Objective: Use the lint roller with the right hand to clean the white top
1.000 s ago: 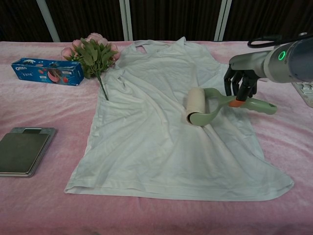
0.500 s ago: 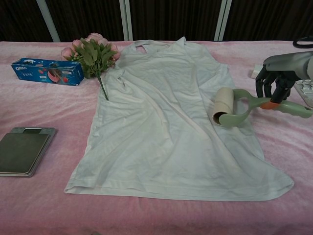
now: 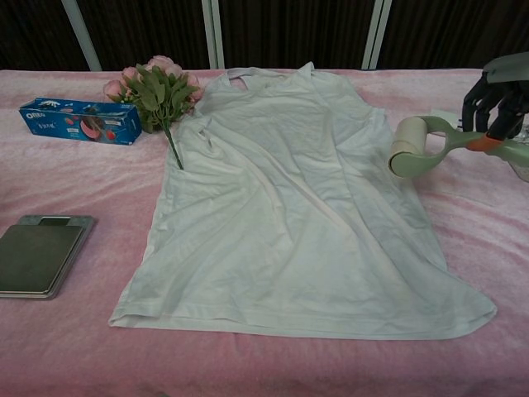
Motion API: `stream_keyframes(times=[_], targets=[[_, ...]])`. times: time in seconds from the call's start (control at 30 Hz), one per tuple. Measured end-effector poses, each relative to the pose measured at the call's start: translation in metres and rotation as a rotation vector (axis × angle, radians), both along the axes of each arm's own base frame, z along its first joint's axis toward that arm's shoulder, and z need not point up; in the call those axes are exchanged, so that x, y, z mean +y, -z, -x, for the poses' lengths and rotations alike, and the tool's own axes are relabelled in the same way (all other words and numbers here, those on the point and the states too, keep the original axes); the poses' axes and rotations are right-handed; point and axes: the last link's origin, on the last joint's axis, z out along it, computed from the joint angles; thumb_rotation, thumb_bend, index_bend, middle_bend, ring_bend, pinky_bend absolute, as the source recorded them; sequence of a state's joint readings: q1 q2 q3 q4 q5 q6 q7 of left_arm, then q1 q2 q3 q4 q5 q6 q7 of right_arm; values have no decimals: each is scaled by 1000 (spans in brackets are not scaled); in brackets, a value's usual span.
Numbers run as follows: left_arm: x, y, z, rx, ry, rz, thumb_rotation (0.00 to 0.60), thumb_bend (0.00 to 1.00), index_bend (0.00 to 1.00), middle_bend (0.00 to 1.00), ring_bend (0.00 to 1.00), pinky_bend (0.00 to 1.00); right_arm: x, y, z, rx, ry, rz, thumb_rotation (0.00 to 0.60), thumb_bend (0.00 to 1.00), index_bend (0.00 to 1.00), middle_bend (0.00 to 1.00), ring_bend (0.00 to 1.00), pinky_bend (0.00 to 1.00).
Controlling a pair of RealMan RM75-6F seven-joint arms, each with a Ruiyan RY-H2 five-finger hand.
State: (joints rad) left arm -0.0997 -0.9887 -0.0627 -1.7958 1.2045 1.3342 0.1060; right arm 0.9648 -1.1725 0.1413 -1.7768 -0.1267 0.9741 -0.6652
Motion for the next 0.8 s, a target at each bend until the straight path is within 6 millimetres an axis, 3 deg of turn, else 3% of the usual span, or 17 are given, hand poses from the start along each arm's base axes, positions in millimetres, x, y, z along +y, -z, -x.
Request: stream_keyframes(times=[0.33, 0.8], targets=[[0, -1, 0, -2, 0, -7, 600, 393, 116, 61, 40, 39, 9, -13, 39, -21, 75, 31, 600, 616, 726, 598, 596, 416], [-1, -2, 0, -2, -3, -13, 600, 393, 116, 62, 40, 39, 11, 11, 68, -45, 92, 26, 600, 612, 719, 540, 534, 415]])
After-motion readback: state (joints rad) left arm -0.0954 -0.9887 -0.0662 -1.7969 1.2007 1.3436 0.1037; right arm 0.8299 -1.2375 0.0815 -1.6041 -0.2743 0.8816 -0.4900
